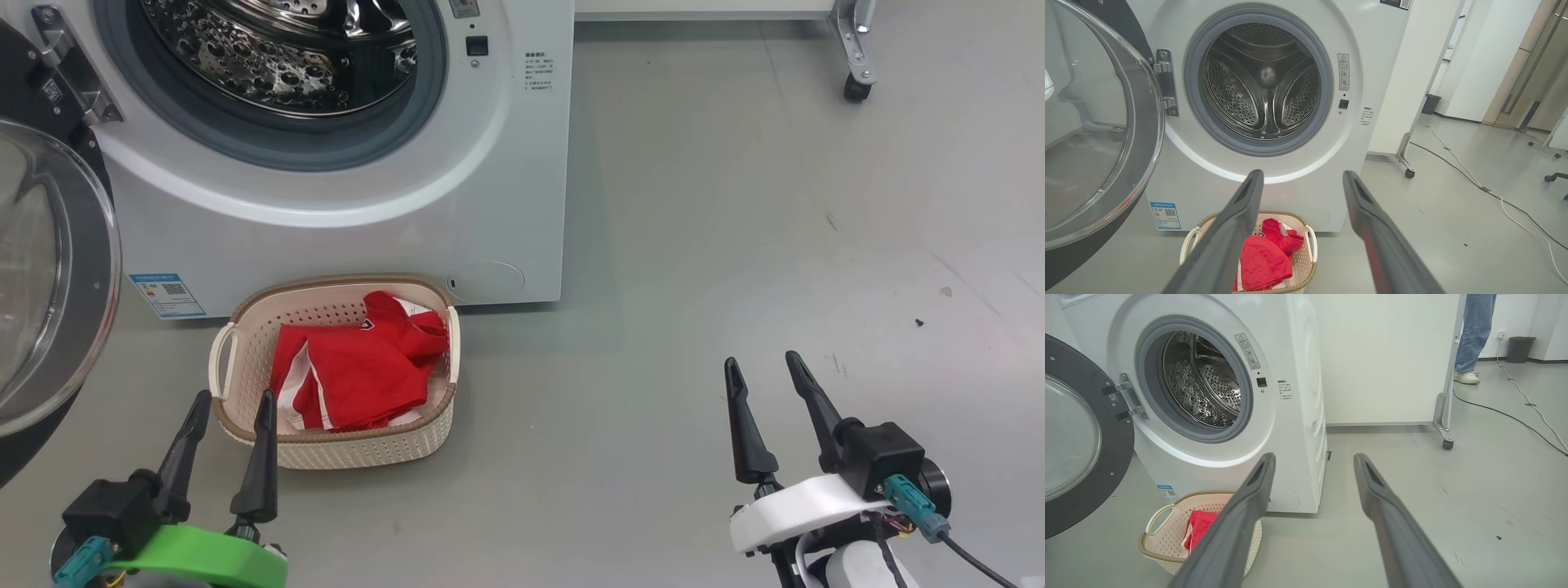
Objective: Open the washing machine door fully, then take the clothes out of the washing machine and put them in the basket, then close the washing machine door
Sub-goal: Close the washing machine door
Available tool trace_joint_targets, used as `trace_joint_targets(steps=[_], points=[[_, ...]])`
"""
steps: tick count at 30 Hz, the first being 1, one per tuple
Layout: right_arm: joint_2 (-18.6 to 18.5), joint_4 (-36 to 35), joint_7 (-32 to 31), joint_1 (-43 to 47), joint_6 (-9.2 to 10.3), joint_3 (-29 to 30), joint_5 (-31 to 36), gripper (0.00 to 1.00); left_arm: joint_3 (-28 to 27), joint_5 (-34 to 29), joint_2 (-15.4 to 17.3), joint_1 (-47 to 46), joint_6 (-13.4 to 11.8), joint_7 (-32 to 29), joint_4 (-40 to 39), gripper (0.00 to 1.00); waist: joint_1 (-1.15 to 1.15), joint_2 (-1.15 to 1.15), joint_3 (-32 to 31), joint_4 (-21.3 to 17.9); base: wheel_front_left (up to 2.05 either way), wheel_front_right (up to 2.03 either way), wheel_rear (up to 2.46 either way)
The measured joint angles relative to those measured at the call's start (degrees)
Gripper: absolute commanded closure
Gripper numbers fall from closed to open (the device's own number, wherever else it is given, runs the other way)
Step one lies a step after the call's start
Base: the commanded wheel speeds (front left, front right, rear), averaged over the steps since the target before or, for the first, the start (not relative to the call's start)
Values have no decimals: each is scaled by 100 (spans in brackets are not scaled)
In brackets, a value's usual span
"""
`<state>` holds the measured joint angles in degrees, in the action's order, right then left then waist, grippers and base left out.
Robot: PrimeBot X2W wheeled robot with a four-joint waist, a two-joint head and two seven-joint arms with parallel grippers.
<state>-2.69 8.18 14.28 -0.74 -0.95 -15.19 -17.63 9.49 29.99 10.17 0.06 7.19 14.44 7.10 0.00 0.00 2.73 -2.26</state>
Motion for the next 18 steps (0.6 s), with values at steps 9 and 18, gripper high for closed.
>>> trace_joint_targets(steps=[9, 18], points=[[2, -89, 0, 3, 8, 87, 3, 0, 76, 0, -29, -2, 0, 0, 65, 0, 0, 0, 67, 194, 0, 0, 0], [1, -137, 0, 1, 10, 38, 7, 0, 65, 0, -29, -25, 0, 0, 132, 0, 0, 0, 241, 586, 0, 0, 0]])
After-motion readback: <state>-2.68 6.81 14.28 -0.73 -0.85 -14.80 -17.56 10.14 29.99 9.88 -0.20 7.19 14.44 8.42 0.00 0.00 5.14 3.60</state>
